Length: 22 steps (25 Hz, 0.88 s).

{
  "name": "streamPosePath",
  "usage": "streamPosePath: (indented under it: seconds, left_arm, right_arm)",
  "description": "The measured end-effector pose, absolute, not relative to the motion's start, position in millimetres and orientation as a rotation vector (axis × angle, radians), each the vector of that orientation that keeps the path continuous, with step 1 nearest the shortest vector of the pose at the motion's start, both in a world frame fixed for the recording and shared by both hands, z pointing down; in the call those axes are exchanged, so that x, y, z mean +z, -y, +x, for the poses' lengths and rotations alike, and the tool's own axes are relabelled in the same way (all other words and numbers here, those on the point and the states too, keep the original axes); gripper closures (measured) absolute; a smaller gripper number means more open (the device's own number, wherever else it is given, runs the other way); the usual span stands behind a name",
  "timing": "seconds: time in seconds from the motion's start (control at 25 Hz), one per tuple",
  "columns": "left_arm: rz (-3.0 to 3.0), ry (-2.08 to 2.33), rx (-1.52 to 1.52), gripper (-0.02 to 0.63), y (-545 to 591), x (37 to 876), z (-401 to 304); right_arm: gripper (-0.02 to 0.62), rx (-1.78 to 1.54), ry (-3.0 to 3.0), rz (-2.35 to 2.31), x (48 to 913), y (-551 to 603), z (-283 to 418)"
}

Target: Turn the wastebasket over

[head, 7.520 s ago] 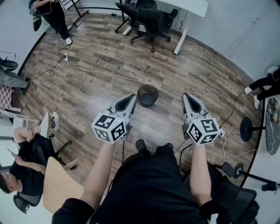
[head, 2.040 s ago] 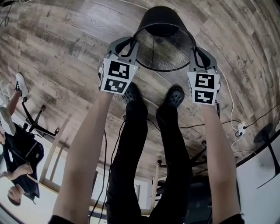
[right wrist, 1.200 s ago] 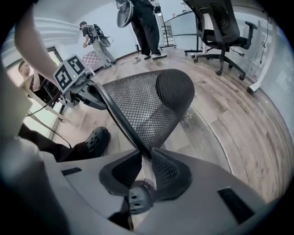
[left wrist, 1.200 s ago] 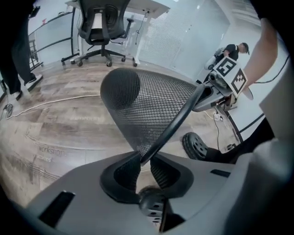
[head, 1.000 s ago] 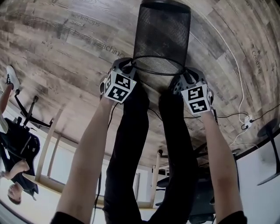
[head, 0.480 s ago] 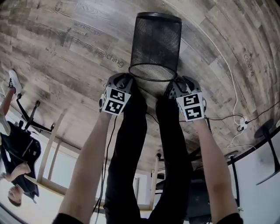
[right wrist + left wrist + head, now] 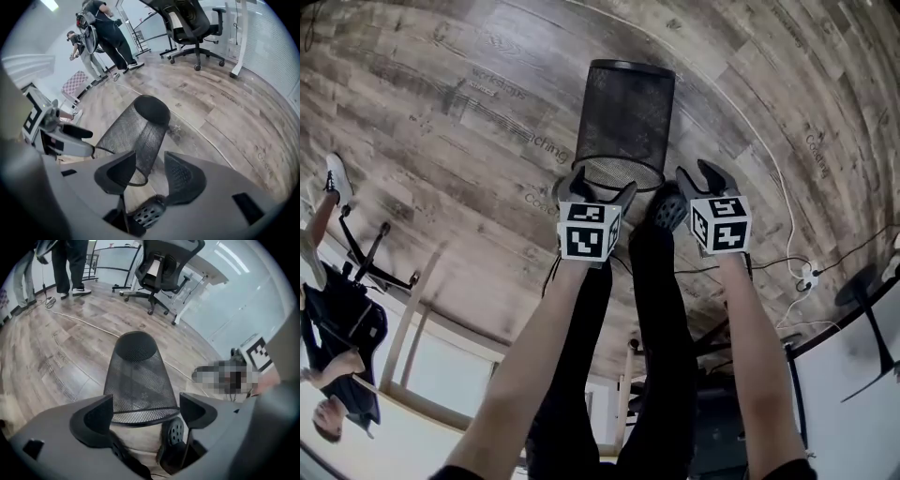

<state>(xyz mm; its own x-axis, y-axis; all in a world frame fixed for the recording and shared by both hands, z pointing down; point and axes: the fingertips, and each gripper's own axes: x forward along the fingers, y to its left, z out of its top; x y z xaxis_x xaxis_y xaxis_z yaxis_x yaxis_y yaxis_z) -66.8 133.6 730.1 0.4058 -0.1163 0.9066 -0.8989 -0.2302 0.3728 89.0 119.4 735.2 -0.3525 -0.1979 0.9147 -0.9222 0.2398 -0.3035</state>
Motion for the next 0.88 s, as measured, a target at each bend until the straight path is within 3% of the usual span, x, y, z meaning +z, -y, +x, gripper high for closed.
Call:
streamPosePath:
  seconds: [0.2, 0.6, 0.88]
  left_arm:
    - [1.546, 0.907, 1.209, 0.132, -142.5, 765.3, -57.8]
    - [1.591, 0.909, 1.149, 0.12, -140.8, 765.8, -62.3]
    - [1.603, 0.933, 1.16, 0.118, -142.3, 764.9, -56.0]
  right_arm:
    - [0.325, 1.157, 1.796, 1.018, 738.1, -76.9, 83.3]
    - [0.227, 0.739, 1.964, 0.522, 745.0, 3.4, 17.9]
    - [0.202, 0.574, 1.946, 0.218, 762.6, 31.3, -20.9]
